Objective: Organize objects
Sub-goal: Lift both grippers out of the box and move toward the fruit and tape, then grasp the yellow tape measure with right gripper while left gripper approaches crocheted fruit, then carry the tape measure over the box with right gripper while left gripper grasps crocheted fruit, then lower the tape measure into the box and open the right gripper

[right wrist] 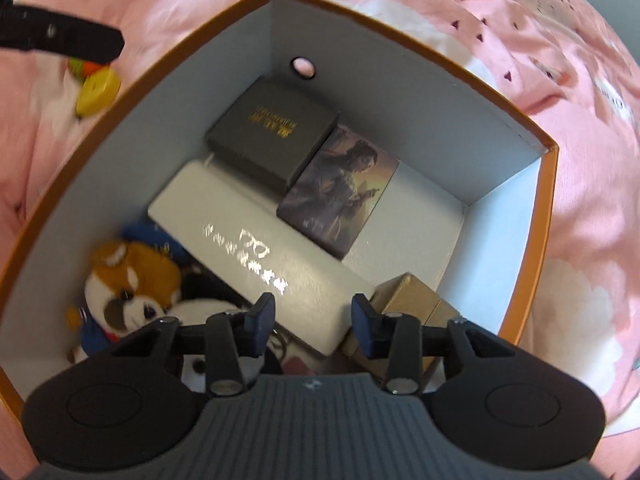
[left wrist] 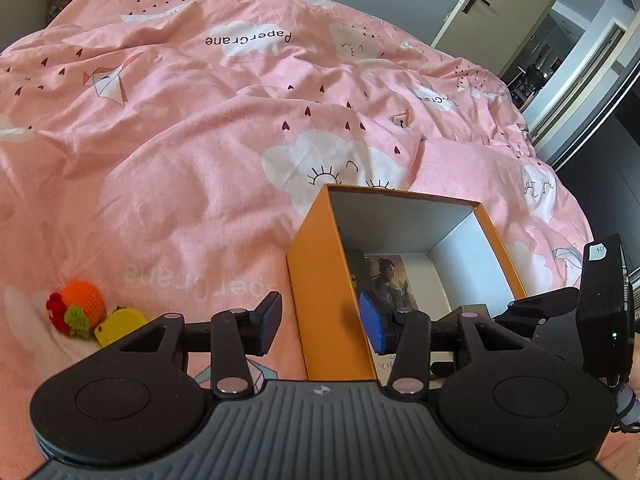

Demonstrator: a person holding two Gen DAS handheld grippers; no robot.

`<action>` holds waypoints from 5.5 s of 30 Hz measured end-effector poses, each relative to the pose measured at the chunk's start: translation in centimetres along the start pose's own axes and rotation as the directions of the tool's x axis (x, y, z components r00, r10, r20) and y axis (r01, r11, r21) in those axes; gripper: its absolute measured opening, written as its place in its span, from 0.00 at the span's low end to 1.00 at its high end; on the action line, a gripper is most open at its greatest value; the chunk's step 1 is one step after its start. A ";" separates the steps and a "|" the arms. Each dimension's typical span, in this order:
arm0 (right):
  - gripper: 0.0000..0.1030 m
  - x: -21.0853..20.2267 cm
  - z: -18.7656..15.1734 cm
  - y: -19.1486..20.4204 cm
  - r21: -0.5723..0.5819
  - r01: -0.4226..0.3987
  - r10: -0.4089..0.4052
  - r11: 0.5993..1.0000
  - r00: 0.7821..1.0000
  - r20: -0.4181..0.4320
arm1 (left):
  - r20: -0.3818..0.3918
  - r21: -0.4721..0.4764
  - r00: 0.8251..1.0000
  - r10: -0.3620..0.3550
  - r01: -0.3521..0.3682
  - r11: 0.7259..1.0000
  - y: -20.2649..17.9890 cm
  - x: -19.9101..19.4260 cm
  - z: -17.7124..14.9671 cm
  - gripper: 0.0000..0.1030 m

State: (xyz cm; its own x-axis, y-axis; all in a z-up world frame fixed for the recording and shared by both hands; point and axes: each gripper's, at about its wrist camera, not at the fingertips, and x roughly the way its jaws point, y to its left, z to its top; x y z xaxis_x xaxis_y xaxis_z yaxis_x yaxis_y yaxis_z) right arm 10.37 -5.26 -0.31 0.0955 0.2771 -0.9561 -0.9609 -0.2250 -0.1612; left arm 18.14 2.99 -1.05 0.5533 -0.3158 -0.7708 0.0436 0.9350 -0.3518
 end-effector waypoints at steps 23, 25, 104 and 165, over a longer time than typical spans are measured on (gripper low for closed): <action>0.31 1.5 0.3 1.9 -0.239 0.041 -0.055 0.970 0.997 -0.053 | -0.014 -0.119 1.000 0.006 -0.007 0.993 1.1 -0.5 -3.1 0.51; 0.31 1.1 0.0 1.9 -0.216 0.040 -0.048 0.976 0.998 -0.033 | -0.004 -0.112 1.000 0.015 -0.016 0.994 0.9 -0.7 -3.3 0.51; 0.51 5.3 14.3 19.9 -0.069 -0.102 0.117 0.992 0.952 0.283 | -0.148 0.482 0.944 0.295 -0.192 0.855 13.2 -1.9 1.5 0.60; 0.51 -0.2 2.0 -4.0 0.079 0.122 -0.134 0.989 0.973 0.186 | -0.078 0.529 0.997 -0.023 0.061 0.847 -0.5 0.3 6.0 0.46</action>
State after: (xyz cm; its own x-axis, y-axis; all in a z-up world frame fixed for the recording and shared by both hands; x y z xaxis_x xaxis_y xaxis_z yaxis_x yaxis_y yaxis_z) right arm 13.71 -2.53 1.01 0.1737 0.4737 -0.8634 -0.9596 -0.1155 -0.2564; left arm 23.29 3.40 2.09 0.4854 -0.3485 -0.8018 0.5102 0.8577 -0.0640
